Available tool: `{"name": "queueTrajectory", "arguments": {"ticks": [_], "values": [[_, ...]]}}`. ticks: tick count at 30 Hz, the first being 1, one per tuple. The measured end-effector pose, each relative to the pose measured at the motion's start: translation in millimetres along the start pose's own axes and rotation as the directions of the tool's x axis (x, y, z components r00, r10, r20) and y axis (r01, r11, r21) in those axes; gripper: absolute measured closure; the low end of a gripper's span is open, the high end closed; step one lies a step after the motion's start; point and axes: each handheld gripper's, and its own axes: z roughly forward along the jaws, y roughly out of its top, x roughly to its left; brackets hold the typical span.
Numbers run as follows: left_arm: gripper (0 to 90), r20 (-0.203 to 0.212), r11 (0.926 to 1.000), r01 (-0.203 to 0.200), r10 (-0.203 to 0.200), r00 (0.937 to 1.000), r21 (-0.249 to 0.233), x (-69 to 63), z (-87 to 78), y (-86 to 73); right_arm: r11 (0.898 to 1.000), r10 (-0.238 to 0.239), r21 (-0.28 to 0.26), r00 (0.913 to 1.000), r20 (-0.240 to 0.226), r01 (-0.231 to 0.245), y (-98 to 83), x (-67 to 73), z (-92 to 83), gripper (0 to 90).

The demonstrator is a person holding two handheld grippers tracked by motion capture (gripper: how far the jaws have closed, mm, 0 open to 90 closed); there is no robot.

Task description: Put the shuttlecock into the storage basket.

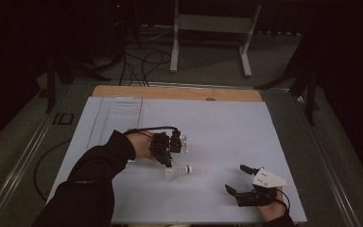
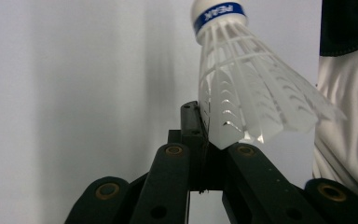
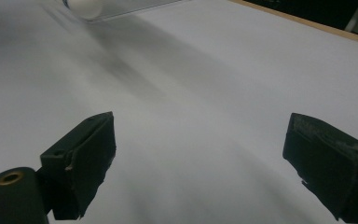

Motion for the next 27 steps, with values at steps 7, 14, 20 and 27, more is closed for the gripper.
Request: {"name": "queueTrajectory", "arguments": {"ticks": [7,14,20,27], "values": [[90.0,-0.012,0.9998,0.017,-0.017,0.9998,-0.012,1.1,-8.7,-12.5,1.0,0.0,-0.001,1.0,0.003,0.0,0.0,0.0,-0.3,9.1],[90.0,-0.026,0.9994,0.034,-0.034,0.9991,-0.011,2.7,-17.6,-26.6,1.0,0.001,0.0,1.0,0.002,-0.001,-0.1,0.1,-0.3,9.1],[90.0,-0.041,0.9982,0.058,-0.058,0.9974,-0.017,3.2,-22.9,-38.5,1.0,-0.002,0.004,1.0,0.003,0.002,-0.4,-0.1,0.1,9.1],[90.0,-0.057,0.9947,0.095,-0.097,0.9936,-0.038,7.6,-32.8,-49.4,1.0,-0.002,0.005,1.0,0.004,0.002,-0.3,0.1,0.0,9.1]]}}
